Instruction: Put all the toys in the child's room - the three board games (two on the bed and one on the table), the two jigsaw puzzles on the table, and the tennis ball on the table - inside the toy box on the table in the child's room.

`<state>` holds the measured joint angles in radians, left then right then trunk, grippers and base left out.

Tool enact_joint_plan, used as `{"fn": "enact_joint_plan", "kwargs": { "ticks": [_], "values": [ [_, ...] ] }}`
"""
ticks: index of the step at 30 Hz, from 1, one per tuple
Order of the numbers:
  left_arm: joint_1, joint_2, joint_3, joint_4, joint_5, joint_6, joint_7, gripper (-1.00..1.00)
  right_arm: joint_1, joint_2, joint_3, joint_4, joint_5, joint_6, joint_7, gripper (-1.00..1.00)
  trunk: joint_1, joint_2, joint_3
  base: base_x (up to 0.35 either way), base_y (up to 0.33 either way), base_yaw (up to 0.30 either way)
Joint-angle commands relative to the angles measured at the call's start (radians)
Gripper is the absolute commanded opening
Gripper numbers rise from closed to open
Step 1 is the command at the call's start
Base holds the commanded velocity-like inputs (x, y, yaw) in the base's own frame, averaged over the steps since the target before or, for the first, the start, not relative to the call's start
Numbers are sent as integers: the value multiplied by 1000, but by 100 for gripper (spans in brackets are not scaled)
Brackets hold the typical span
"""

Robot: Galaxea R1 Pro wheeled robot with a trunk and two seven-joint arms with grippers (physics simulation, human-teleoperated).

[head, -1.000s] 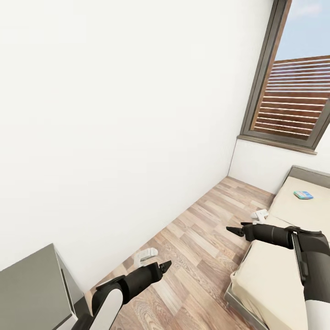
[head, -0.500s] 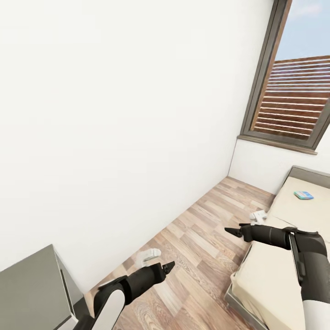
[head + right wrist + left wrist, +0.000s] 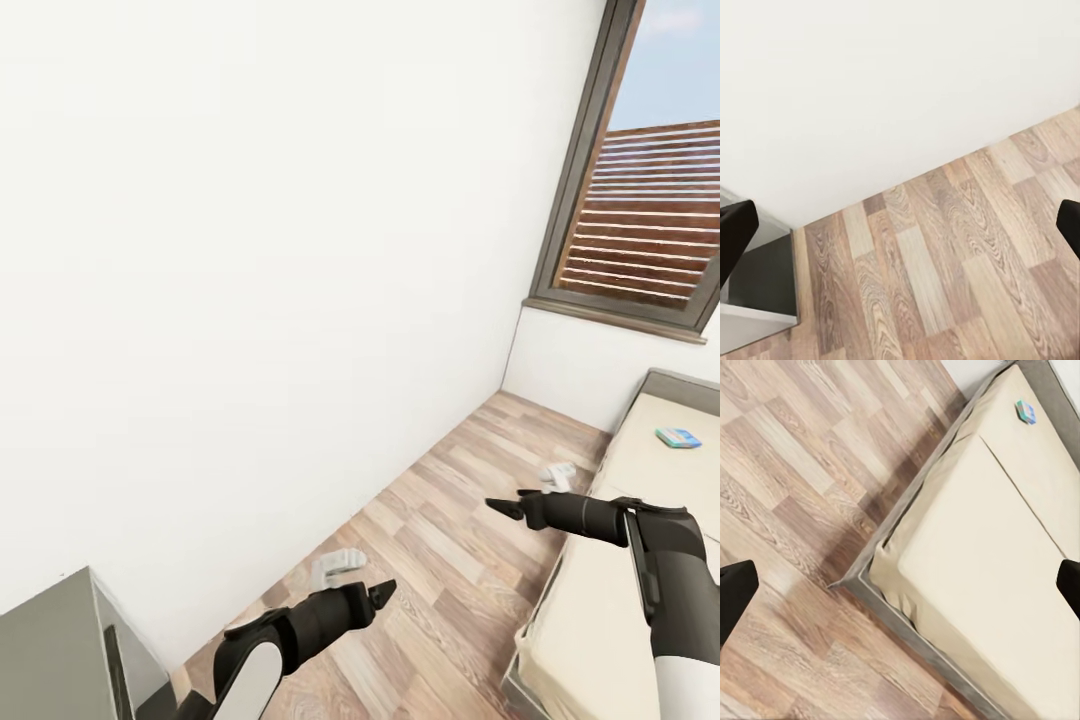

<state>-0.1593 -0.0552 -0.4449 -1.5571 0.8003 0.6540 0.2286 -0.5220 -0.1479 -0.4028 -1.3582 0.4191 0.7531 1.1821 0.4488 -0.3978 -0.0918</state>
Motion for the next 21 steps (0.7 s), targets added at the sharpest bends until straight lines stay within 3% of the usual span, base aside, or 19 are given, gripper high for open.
{"fn": "enact_joint_plan", "kwargs": {
  "ticks": [1, 15, 21],
  "values": [
    [-1, 0, -2, -2, 10, 3, 10, 100, -1, 1, -1, -1, 9, 6, 9, 100, 1, -2, -2, 315, -15, 0],
    [0, 0, -5, -3, 6, 3, 11, 100, -1, 2, -2, -1, 9, 6, 8, 100, 1, -2, -2, 327, -64, 0],
    [0, 1, -4, -1, 5, 4, 11, 100, -1, 2, -2, -1, 9, 6, 8, 100, 1, -2, -2, 209, -55, 0]
  ]
}}
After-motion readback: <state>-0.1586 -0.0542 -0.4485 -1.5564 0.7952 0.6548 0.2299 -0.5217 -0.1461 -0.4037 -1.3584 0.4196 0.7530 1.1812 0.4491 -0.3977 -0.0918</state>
